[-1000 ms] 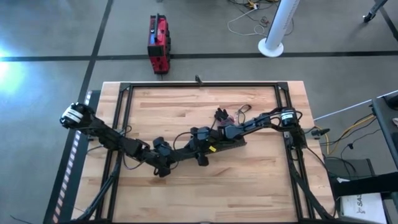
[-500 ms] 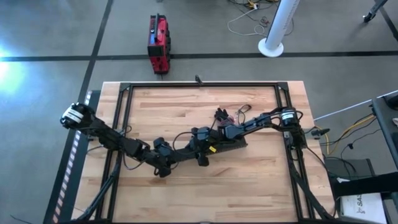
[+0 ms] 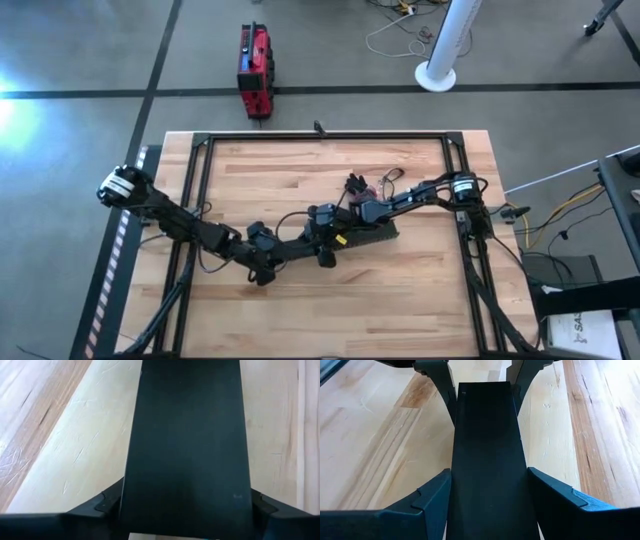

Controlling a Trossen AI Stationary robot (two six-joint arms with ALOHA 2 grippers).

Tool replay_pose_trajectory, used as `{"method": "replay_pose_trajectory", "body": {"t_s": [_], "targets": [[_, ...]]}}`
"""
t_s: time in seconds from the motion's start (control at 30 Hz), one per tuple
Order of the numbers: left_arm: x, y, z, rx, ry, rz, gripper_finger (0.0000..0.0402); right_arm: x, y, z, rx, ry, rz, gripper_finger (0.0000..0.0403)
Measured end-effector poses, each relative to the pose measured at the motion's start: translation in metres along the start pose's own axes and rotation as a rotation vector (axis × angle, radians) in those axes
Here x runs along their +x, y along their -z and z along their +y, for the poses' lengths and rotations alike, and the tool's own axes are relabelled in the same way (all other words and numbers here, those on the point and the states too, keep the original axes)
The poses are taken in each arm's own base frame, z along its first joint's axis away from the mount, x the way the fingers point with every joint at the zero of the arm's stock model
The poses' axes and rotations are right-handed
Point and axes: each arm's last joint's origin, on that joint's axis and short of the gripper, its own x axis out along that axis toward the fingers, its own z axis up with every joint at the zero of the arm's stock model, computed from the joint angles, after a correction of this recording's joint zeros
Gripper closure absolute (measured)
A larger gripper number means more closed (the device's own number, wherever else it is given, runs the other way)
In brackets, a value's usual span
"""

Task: Ziptie cables
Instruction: Close the black cable duct

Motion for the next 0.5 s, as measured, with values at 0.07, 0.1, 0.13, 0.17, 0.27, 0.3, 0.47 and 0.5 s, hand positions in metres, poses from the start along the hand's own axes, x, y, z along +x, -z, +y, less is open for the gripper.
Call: {"method": "replay_pose_trajectory", "body": {"t_s": [0.07,0.1,0.13,0.17,0.27,0.3,0.47,0.5], "targets": [[0.000,0.000,0.000,-0.003,0.000,0.001,0.0168,0.000,0.000,0.000,0.001,0.000,-0.003,0.0186],[0.000,0.000,0.000,-0.002,-0.001,0.003,0.0167,0.000,0.000,0.000,0.001,0.001,-0.005,0.0186],[0.000,0.000,0.000,-0.001,-0.002,0.003,0.0166,0.000,0.000,0.000,0.001,0.002,-0.007,0.0186],[0.000,0.000,0.000,0.000,-0.002,0.004,0.0166,0.000,-0.001,0.000,0.003,0.003,-0.009,0.0184],[0.000,0.001,0.001,0.008,-0.008,0.014,0.0168,0.000,0.000,0.001,0.032,0.003,-0.002,0.0152],[0.000,0.003,0.002,0.014,-0.015,0.031,0.0169,-0.002,0.003,0.001,0.048,-0.001,0.024,0.0140],[-0.003,0.007,0.005,0.013,-0.030,0.083,0.0166,-0.025,-0.015,0.007,0.019,-0.019,0.023,0.0126],[-0.004,0.008,0.007,0.018,-0.044,0.103,0.0165,-0.032,-0.019,0.009,0.004,-0.010,0.028,0.0131]]}}
